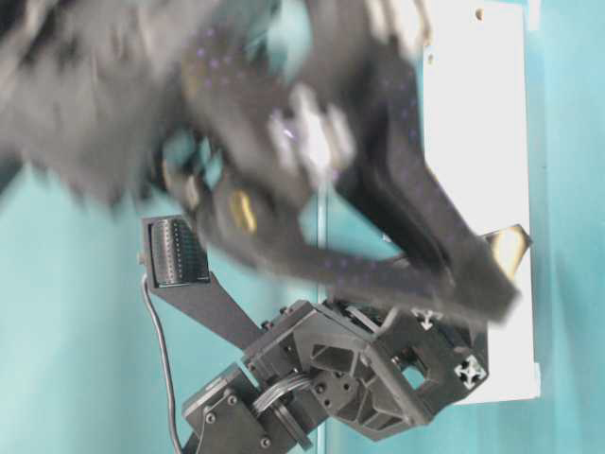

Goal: Move the wooden board into place and insert the rod into its hole.
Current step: 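Carry the peg with the right gripper to the board's right end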

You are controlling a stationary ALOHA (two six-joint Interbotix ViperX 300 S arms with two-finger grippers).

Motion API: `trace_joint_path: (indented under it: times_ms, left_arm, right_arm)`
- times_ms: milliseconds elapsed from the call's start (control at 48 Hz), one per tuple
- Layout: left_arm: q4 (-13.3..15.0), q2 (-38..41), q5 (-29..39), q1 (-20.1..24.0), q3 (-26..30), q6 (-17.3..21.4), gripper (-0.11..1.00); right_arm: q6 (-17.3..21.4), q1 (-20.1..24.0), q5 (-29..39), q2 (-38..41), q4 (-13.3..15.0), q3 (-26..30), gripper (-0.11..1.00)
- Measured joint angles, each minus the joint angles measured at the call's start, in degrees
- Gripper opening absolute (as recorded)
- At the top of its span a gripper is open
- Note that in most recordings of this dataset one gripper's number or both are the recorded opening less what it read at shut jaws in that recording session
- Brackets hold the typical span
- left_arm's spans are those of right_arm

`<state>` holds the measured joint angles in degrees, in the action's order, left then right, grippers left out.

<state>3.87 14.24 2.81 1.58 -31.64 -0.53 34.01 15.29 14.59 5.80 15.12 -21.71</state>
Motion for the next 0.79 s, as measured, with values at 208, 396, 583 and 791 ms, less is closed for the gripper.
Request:
trace_joint_path:
  times_ms: [208, 396, 583, 791]
  left_arm:
    - [0.0, 0.1, 0.0, 0.0, 0.0, 0.0, 0.57]
    - [0.1, 0.0, 0.0, 0.0, 0.0, -0.1, 0.57]
    - [0.0, 0.0, 0.0, 0.0, 0.0, 0.0, 0.57]
    - [0.1, 0.0, 0.0, 0.0, -0.2, 0.0, 0.57]
  right_arm:
    - [-0.1, -1.6, -3.3, -6.1, 0.1, -5.8, 0.10]
    - [-0.3, -3.6, -5.6, -12.3, 0.1, -11.0, 0.10]
    - [-0.4, -6.6, -10.5, -17.5, 0.1, -17.0, 0.10]
    - [-1.6, -11.2, -19.9, -22.9, 0.4, -25.1, 0.10]
